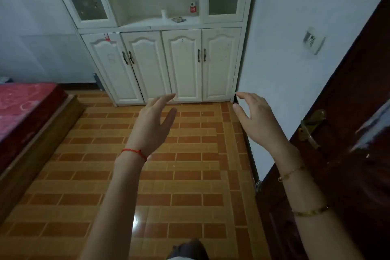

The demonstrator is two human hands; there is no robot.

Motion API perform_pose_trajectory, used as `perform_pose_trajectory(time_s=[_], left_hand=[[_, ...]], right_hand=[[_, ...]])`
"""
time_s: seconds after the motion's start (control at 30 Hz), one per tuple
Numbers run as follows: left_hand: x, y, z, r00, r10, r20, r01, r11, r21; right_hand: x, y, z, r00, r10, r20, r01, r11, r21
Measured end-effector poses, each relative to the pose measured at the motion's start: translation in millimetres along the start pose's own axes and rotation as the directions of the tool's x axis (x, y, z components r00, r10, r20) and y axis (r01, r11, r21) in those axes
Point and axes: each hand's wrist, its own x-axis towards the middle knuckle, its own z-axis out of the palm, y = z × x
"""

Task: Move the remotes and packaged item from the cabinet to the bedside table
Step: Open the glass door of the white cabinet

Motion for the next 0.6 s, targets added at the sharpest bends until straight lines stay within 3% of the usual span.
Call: perform_pose_trajectory(time_s=[0.33,0.6], left_hand=[[40.6,-27.5,44.0,0.998,-0.056,0.018,0.057,0.998,-0.002],[123.6,-71.8,76.5,0.994,-0.095,0.052,0.095,0.995,-0.002]], right_hand=[[49.2,32.9,26.5,0.999,-0.001,0.033,0.002,0.999,-0.036],[139.4,63.3,68.6,0.996,0.033,0.079,-0.032,0.999,-0.015]])
